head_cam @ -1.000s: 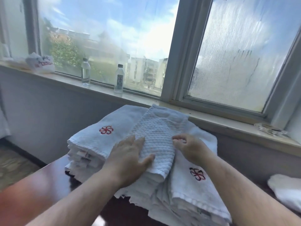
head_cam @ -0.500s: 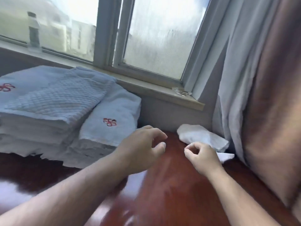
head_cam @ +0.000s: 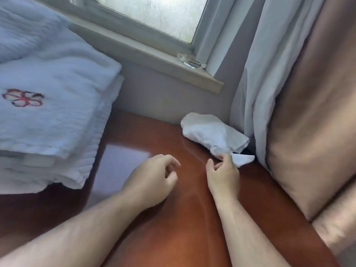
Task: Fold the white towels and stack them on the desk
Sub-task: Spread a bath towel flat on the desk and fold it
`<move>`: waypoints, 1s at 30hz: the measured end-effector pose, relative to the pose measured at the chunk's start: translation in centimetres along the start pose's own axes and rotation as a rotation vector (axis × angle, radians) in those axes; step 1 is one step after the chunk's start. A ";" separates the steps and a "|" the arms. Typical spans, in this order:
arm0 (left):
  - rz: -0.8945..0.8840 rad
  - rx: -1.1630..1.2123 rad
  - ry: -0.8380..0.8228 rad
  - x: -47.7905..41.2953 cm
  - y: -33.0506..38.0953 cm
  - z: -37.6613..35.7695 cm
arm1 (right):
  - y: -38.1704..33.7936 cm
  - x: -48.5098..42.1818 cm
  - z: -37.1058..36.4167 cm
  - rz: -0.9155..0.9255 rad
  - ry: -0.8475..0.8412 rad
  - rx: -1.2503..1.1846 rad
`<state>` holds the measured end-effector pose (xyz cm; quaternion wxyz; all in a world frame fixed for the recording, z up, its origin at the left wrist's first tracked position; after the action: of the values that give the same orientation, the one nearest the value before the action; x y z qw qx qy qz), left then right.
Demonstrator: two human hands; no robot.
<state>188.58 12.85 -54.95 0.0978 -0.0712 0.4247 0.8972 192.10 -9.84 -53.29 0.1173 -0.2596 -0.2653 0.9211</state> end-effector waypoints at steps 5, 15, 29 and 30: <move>-0.032 0.050 0.052 -1.5 -0.9 0.5 | 1.1 -4.2 -2.3 -0.127 -0.052 0.206; 0.005 0.166 0.058 -1.7 -1.0 0.9 | 0.9 -5.0 -1.9 -0.128 -0.009 0.274; -0.024 0.204 0.075 -1.5 -0.9 1.2 | 1.3 -4.9 -1.1 -0.094 0.011 0.391; -0.023 0.202 0.072 -1.5 -0.8 1.2 | 1.1 -4.7 -1.2 -0.081 0.006 0.301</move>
<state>190.18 14.11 -54.52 0.0992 -0.0980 0.5155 0.8455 196.59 -11.87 -52.85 0.1926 -0.2308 -0.1341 0.9443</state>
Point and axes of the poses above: each hand's wrist, its own x-axis away from the middle knuckle, its own z-axis out of the back of the hand, y = z × x, the point moved 7 cm from there along -x, towards the middle knuckle, and after that the axes turned 1 degree about -x, right-handed, at the moved point
